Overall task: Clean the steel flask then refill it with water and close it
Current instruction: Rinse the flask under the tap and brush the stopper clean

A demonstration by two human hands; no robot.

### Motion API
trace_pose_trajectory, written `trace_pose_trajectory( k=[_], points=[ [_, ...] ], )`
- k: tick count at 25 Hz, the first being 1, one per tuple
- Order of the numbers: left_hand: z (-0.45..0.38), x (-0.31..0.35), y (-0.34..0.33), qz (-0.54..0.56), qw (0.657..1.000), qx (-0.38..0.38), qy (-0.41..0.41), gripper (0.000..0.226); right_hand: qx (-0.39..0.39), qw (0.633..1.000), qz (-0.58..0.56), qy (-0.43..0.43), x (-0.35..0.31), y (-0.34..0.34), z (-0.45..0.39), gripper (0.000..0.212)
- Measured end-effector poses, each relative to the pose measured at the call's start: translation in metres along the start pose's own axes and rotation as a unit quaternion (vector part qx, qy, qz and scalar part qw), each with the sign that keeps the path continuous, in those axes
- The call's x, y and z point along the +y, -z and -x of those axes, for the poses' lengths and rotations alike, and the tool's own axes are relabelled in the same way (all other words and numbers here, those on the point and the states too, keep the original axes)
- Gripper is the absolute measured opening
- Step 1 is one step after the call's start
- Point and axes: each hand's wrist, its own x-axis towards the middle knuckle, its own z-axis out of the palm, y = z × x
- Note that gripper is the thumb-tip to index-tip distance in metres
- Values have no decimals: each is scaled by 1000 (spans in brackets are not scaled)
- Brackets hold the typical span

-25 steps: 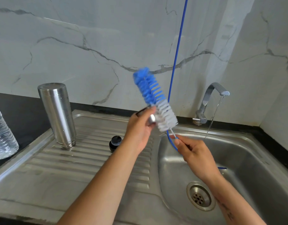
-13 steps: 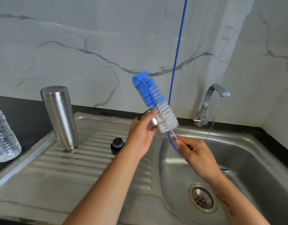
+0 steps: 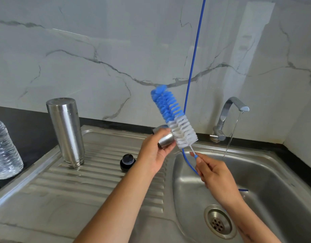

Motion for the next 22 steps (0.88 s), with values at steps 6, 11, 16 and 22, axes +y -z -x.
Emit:
trace_pose_trajectory(
  k=[6, 11, 16, 22],
  points=[
    [-13, 15, 9, 14, 996, 28, -87, 39, -74, 994, 74, 39, -17, 0, 4, 28],
    [1, 2, 0, -51, 997, -16, -49, 28, -37, 997, 60, 44, -21, -1, -5, 28],
    [-16, 20, 15, 14, 994, 25, -105, 23, -108, 992, 62, 25, -12, 3, 5, 26],
    [-11, 12, 9, 4, 994, 8, -106, 36, -92, 995, 34, 28, -10, 4, -1, 25]
  ],
)
